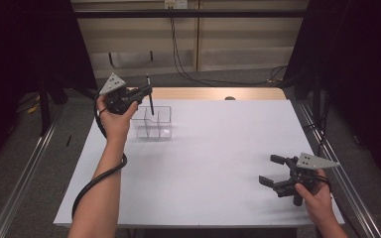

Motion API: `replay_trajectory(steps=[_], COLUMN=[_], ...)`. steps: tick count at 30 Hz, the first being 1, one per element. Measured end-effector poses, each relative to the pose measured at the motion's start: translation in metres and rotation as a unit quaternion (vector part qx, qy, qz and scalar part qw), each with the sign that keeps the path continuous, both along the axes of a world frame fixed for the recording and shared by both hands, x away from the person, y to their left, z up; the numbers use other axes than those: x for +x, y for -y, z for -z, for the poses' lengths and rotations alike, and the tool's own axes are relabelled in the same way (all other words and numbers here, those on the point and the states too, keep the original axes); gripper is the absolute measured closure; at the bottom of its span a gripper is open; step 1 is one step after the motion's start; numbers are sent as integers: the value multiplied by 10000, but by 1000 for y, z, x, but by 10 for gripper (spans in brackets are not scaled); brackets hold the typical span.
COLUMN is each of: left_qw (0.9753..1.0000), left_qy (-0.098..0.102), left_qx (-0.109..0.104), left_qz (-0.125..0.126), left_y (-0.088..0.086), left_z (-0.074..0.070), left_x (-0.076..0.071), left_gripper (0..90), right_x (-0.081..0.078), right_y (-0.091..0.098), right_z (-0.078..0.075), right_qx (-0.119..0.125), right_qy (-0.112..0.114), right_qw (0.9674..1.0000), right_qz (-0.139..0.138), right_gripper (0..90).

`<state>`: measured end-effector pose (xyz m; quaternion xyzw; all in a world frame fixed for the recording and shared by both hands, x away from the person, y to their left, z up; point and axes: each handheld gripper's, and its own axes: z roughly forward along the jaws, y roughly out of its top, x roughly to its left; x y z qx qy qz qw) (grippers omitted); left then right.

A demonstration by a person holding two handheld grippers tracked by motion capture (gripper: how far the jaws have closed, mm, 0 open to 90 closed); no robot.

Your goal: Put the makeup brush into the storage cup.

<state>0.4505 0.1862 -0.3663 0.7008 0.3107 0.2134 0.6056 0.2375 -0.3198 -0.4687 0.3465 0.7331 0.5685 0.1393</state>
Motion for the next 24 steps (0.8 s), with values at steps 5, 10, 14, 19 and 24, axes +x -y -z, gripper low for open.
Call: replay_trajectory(steps=[5,10,14,19,24], left_qw=[10000,9999,9999,9999,9999], left_qy=[7,7,-10,-38,-60], left_qx=[31,66,101,90,87], left_qz=[-72,-97,-117,-113,-117], left_y=[-1,0,0,0,0], left_z=[1,3,6,10,12], left_x=[1,1,1,1,0], left_gripper=[841,841,841,841,841], right_x=[0,0,1,0,0], right_y=[0,0,-1,0,0], right_z=[0,1,1,1,1], right_qx=[0,0,1,-7,-12], right_qy=[3,-4,2,-3,10], right_qw=[10000,10000,10000,10000,10000], right_qz=[-4,-7,-21,-15,-15], right_gripper=[28,27,27,28,27])
